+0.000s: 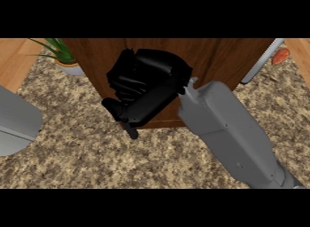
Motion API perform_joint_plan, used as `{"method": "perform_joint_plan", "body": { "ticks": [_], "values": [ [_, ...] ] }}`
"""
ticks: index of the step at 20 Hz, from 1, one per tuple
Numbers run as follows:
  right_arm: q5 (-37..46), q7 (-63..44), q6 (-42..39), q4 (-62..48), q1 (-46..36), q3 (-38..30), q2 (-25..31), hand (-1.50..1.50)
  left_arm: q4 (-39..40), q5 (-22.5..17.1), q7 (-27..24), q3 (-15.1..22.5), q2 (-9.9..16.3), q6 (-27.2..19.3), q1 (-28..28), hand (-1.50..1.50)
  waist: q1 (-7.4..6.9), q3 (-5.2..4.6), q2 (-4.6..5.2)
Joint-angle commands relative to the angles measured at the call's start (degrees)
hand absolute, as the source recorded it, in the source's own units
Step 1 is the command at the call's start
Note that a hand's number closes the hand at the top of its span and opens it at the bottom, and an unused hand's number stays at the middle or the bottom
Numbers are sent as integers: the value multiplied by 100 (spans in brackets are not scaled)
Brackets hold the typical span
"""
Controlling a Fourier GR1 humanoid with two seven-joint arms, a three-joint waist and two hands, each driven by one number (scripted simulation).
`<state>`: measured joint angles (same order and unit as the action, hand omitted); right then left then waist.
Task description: Pick up the bottled water, place it into the cabinet and close the cabinet
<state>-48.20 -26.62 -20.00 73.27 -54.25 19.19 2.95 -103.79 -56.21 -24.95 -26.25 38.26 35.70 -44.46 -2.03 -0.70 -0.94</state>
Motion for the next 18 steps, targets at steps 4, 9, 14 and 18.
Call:
{"method": "perform_joint_plan", "body": {
  "ticks": [4,9,14,18],
  "values": [
    [590,731,-13,-874,-452,-764,371,150,-49,28,133,-39,-76,69,118,-150,51,69,136],
    [1038,1086,533,-1104,-976,-940,235,-150,-35,242,170,62,-207,-11,237,-150,38,65,132],
    [1287,1249,957,-1316,-1323,-1051,127,-150,-131,222,280,212,-193,-15,431,-150,24,63,152],
    [1416,1336,1039,-1473,-1404,-1038,74,-150,-127,316,338,220,-217,-89,541,-150,1,66,154]
  ]
}}
